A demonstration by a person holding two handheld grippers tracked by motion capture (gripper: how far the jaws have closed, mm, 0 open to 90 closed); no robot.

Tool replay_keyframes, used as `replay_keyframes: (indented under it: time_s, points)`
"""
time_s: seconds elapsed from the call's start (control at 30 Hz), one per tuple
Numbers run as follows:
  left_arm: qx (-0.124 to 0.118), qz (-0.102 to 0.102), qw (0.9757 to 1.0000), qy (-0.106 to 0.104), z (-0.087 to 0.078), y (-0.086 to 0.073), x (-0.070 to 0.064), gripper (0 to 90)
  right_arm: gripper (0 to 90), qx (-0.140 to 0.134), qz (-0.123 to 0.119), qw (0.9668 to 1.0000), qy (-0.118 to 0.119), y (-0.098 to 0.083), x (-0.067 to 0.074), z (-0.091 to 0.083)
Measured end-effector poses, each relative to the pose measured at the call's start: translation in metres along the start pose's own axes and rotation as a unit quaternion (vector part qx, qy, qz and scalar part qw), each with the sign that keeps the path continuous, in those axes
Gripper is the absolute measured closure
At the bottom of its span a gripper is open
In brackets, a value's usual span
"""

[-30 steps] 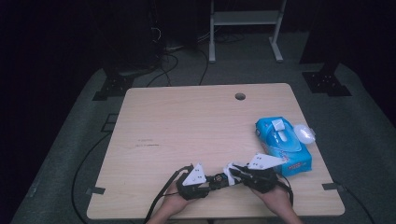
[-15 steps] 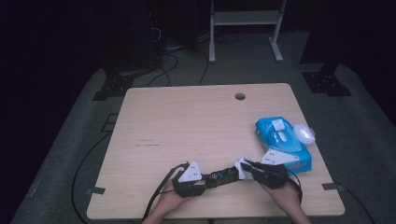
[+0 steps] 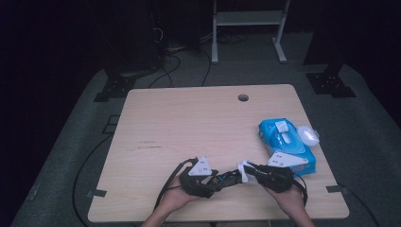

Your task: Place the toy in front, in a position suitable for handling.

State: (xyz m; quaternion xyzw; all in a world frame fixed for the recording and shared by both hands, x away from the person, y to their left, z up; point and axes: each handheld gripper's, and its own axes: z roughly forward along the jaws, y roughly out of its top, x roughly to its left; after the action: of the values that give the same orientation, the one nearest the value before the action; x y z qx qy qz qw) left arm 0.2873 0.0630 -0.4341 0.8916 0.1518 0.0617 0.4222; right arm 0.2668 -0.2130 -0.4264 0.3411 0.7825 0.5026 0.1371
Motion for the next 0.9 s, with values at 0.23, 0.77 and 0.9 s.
replay_keyframes:
  time_s: [0.23, 0.77, 0.9]
  points:
    - [0.048, 0.022, 0.9986, -0.002, 0.022, 0.031, -0.003, 41.2, 82.5, -0.014, 0.012, 0.9998, -0.005, -0.007, -0.013, -0.021]
    - [0.173, 0.05, 0.9835, 0.007, 0.063, 0.059, 0.0, 53.0, 82.2, -0.018, 0.017, 0.9997, -0.004, -0.007, -0.017, -0.019]
    - [0.183, 0.044, 0.9821, 0.002, 0.065, 0.062, 0.003, 56.5, 82.2, -0.017, 0.018, 0.9997, -0.004, -0.007, -0.016, -0.016]
